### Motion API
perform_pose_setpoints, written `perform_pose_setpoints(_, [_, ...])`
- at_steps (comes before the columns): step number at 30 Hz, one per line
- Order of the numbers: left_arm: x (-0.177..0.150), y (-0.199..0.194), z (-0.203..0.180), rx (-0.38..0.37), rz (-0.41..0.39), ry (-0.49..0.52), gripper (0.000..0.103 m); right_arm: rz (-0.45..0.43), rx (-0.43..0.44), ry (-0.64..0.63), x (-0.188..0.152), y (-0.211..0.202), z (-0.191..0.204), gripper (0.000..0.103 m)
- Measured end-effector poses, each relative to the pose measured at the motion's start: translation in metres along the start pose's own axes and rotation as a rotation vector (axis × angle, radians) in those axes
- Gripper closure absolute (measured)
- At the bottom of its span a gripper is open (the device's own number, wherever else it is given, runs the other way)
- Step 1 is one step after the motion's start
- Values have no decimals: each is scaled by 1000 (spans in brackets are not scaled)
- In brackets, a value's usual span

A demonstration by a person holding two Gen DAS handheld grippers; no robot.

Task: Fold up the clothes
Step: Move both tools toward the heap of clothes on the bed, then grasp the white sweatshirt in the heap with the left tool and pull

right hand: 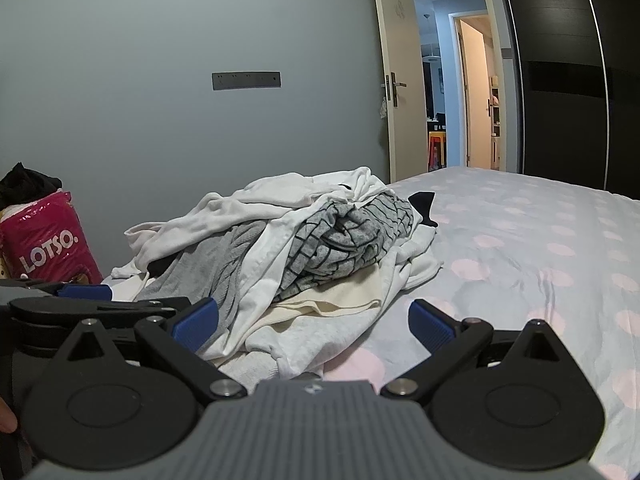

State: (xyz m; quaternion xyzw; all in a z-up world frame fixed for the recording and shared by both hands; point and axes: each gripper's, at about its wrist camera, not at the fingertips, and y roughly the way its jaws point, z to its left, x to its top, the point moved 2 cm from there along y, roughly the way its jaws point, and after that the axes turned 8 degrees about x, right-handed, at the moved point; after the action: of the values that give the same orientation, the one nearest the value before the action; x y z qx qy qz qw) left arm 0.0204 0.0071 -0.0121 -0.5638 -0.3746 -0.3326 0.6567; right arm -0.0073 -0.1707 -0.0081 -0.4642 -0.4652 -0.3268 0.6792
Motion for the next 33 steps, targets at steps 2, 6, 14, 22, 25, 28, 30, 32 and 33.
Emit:
perform_pose_setpoints(2, [0, 2, 1, 2, 8, 1, 15, 7, -7, -1, 0, 1, -1, 1])
perform_pose_setpoints(6, [5, 6, 5, -4, 26, 7, 15, 31, -27, -3, -1, 7, -1, 1])
perform_pose_setpoints(14, [55, 29, 25, -2, 63, 20, 19, 94, -9, 26, 18, 28, 0, 9])
perform_pose_setpoints(22, [114, 100, 49, 33, 41, 86, 24, 136, -1, -9, 53, 80, 4, 28])
perform_pose_setpoints(25, [123, 136, 55, 4, 47, 88, 24, 149, -5, -14, 65, 99, 5, 28])
perform_pose_setpoints(28, [129, 164, 60, -44, 32, 74, 23, 168, -1, 4, 70, 116, 4, 28])
perform_pose_setpoints(30, [133, 179, 60, -52, 20, 83, 23, 184, 5, 6, 68, 124, 5, 28])
perform_pose_setpoints(32, [137, 193, 61, -59, 7, 76, 22, 207, 14, 4, 62, 131, 6, 28])
perform_pose_setpoints(33, [138, 200, 61, -67, 19, 72, 22, 219, 19, 1, 59, 134, 7, 28])
